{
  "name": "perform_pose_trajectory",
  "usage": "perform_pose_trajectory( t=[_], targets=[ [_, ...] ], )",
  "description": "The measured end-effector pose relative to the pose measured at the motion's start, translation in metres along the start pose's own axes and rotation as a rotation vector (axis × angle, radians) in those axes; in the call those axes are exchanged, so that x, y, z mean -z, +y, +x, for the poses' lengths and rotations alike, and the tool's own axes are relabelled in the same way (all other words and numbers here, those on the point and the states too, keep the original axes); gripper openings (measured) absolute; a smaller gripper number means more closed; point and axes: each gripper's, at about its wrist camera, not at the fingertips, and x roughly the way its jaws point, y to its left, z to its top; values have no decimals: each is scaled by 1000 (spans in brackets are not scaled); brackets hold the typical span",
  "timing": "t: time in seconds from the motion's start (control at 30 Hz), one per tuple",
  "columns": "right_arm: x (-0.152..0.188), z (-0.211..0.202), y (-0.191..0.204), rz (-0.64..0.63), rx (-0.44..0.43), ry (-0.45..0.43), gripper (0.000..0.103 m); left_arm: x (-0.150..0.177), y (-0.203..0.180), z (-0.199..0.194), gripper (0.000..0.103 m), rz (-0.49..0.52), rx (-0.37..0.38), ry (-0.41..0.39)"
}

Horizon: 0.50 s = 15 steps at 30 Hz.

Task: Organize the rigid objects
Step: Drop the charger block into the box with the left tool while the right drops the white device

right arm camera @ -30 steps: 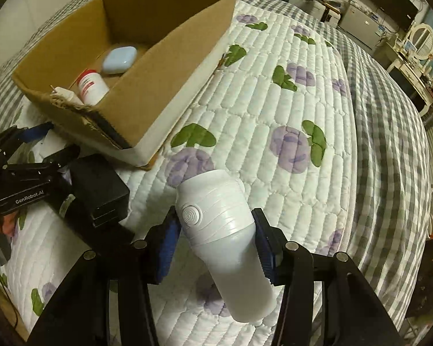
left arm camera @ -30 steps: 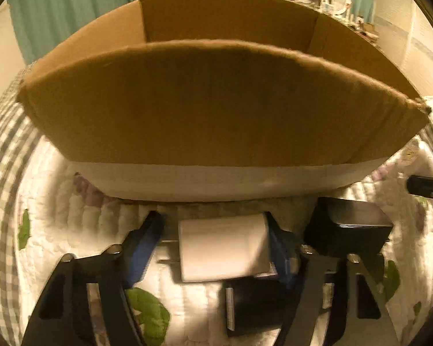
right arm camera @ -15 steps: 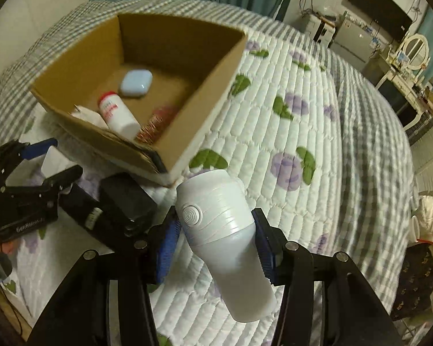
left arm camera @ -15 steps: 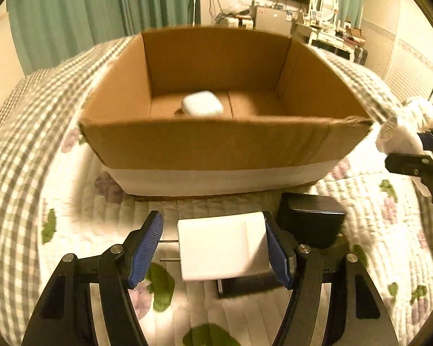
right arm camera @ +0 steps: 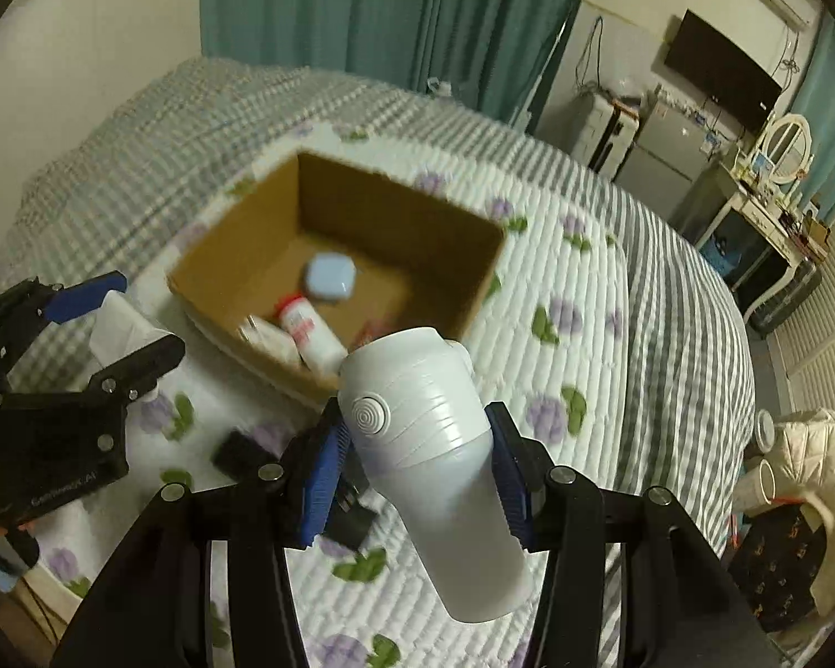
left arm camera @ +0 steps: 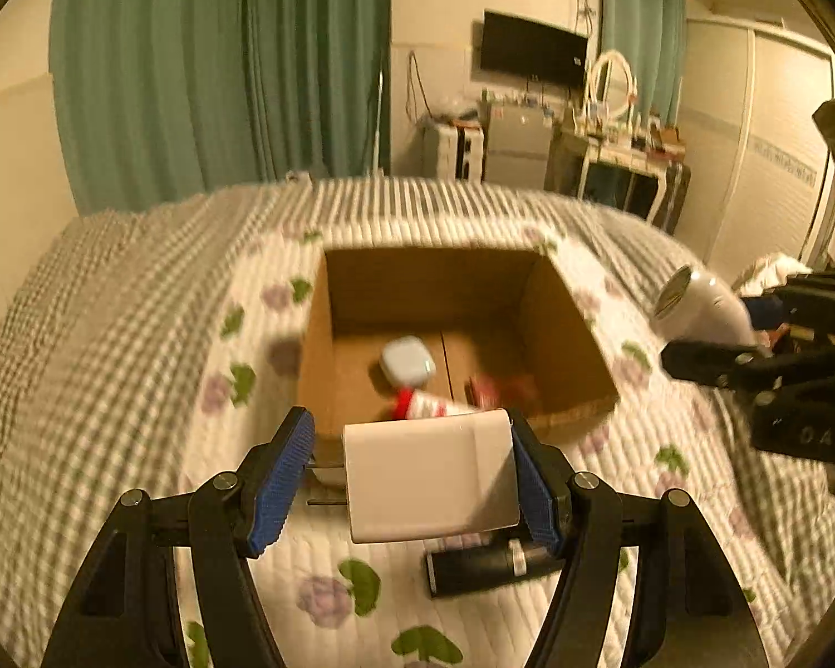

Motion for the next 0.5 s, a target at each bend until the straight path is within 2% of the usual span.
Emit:
perform_pose_trajectory(
  t=[0.27, 0.5],
  targets=[
    [-47, -6, 7, 28, -28, -83, 49, -39, 9, 7, 69, -4, -8, -53],
    [-82, 20, -3, 109, -29, -112, 49, -63, 15, 56, 69, -24, -11, -20]
  ],
)
